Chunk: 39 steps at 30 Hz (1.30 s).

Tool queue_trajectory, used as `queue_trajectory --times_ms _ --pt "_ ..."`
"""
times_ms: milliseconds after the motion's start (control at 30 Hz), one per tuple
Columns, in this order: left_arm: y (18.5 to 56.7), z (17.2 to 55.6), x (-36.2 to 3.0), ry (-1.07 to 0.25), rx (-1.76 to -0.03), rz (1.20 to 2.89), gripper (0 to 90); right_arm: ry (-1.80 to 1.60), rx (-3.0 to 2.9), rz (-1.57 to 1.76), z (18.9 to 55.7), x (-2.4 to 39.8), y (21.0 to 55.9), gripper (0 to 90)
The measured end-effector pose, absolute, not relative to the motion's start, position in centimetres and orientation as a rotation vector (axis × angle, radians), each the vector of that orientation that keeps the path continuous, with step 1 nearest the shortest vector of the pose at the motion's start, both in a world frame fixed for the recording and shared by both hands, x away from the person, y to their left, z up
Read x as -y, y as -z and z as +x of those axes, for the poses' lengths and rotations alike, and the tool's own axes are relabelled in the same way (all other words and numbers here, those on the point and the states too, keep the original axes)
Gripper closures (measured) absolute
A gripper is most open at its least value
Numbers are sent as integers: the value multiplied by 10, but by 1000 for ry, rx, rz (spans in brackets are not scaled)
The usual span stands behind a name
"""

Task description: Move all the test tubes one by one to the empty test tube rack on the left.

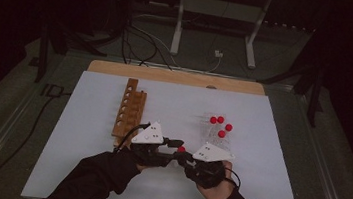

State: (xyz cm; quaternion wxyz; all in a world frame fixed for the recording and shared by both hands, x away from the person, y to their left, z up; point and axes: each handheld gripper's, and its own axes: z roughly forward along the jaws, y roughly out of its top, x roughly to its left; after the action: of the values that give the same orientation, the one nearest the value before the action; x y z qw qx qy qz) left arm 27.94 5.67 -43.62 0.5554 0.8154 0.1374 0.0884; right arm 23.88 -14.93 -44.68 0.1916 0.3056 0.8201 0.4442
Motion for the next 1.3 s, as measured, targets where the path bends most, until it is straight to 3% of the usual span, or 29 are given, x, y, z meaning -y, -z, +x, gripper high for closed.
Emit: queue_trajectory --times_ms 100,500,1300 --pt "437 280 -57 -207 -325 1924 697 -1248 -2303 860 239 149 447 749" --pt "434 280 -60 -245 -312 1930 717 -1277 -2292 862 239 150 447 734" --pt "417 299 -102 -312 -447 1905 717 -1311 -2192 923 242 162 443 288"
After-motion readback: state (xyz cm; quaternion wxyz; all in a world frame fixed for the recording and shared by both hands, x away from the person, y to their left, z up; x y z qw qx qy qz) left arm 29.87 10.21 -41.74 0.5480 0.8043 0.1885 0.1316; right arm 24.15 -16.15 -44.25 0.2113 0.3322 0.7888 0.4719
